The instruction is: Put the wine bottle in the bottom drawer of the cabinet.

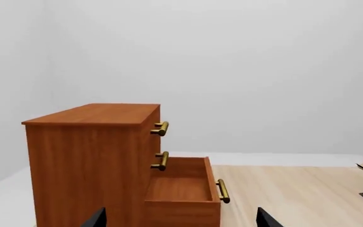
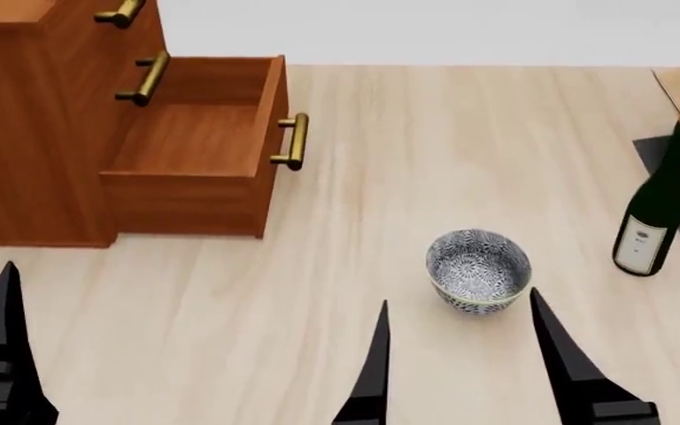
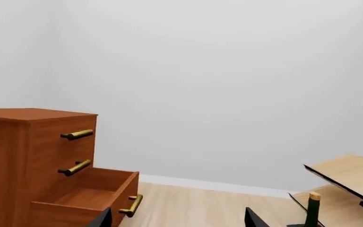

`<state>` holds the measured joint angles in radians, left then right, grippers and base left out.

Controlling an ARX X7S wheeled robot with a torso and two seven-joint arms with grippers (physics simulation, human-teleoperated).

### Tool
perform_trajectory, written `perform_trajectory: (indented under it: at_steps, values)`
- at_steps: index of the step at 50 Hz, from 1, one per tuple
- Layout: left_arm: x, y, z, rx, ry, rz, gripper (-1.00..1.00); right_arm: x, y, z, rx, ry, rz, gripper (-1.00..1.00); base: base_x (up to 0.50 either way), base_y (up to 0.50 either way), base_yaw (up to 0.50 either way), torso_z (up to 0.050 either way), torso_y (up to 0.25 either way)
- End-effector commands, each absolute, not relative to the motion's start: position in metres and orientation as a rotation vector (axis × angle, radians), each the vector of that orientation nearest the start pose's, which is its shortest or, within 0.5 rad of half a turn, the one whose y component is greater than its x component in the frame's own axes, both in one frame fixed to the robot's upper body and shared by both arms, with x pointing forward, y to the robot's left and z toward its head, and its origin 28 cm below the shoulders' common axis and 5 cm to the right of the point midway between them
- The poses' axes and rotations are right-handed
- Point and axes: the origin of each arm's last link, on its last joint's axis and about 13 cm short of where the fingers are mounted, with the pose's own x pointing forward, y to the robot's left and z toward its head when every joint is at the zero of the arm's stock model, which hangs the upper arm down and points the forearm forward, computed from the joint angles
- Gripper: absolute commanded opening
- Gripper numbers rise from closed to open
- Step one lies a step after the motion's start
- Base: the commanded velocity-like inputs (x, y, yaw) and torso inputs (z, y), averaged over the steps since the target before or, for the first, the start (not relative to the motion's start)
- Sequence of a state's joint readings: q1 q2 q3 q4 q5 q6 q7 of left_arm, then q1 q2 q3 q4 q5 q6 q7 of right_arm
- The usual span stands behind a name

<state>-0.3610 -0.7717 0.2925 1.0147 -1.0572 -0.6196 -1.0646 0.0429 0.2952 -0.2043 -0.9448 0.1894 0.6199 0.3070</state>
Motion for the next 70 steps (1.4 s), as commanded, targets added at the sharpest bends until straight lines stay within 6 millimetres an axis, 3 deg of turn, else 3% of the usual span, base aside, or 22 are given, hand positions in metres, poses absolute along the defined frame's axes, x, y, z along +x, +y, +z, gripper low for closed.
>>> perform_trajectory:
  at_steps: [1, 70]
  values:
    - [0.1517, 0.2101, 0.2008, -0.001, -0.192, 0.022, 1.0, 0.1655, -0.0905, 0.1573, -0.079, -0.31, 0.065, 1.0, 0.18, 0.0, 0.0, 0.0, 0.0]
    - [0.1526, 0.2115, 0.203, 0.016, -0.187, 0.015, 1.0, 0.1656, -0.088, 0.1564, -0.095, -0.307, 0.07, 1.0, 0.3, 0.0, 0.0, 0.0, 0.0]
